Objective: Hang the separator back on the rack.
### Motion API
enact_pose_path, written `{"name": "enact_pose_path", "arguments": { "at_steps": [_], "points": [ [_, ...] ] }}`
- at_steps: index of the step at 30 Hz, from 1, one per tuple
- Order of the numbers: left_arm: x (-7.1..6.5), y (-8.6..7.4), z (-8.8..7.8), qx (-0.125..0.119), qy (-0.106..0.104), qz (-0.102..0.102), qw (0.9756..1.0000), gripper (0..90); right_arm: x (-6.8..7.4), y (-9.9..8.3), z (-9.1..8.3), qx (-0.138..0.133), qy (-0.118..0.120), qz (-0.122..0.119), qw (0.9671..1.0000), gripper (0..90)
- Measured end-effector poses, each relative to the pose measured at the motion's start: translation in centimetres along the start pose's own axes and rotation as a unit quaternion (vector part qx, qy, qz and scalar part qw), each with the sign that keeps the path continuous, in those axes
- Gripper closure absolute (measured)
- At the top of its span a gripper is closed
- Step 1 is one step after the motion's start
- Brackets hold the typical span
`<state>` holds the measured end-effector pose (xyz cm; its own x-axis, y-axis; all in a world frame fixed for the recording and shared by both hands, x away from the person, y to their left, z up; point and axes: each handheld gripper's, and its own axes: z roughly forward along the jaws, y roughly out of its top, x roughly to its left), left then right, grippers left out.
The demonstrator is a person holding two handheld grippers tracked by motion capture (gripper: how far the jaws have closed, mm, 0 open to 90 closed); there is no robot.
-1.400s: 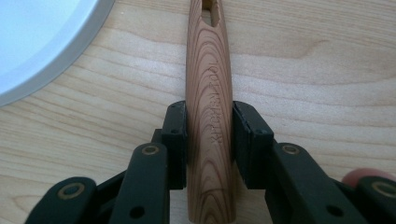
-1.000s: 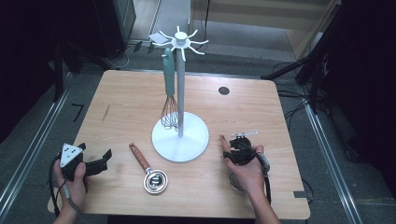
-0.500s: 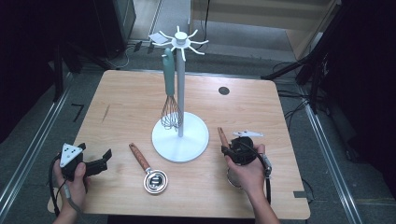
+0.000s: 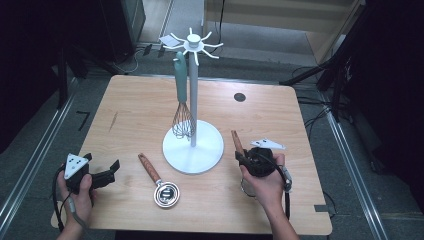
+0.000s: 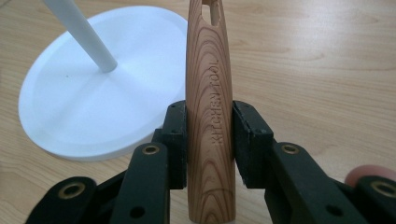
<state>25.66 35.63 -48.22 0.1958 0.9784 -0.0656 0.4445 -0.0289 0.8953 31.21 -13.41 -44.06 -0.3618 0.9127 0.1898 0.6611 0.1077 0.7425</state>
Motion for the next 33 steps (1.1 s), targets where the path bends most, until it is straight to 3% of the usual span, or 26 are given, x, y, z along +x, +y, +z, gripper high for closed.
{"name": "enact_pose_path", "arguments": {
  "at_steps": [19, 33],
  "points": [
    [0.0, 0.0, 0.0, 0.0, 0.0, 0.002, 1.0, 0.0, 2.0, 0.6, -1.8, -0.068, 0.022, -0.029, 0.997, 70.1],
    [0.0, 0.0, 0.0, 0.001, -0.001, 0.001, 1.0, 0.0, 3.3, 1.4, -3.3, -0.098, 0.043, -0.04, 0.9934, 70.1]
  ]
}}
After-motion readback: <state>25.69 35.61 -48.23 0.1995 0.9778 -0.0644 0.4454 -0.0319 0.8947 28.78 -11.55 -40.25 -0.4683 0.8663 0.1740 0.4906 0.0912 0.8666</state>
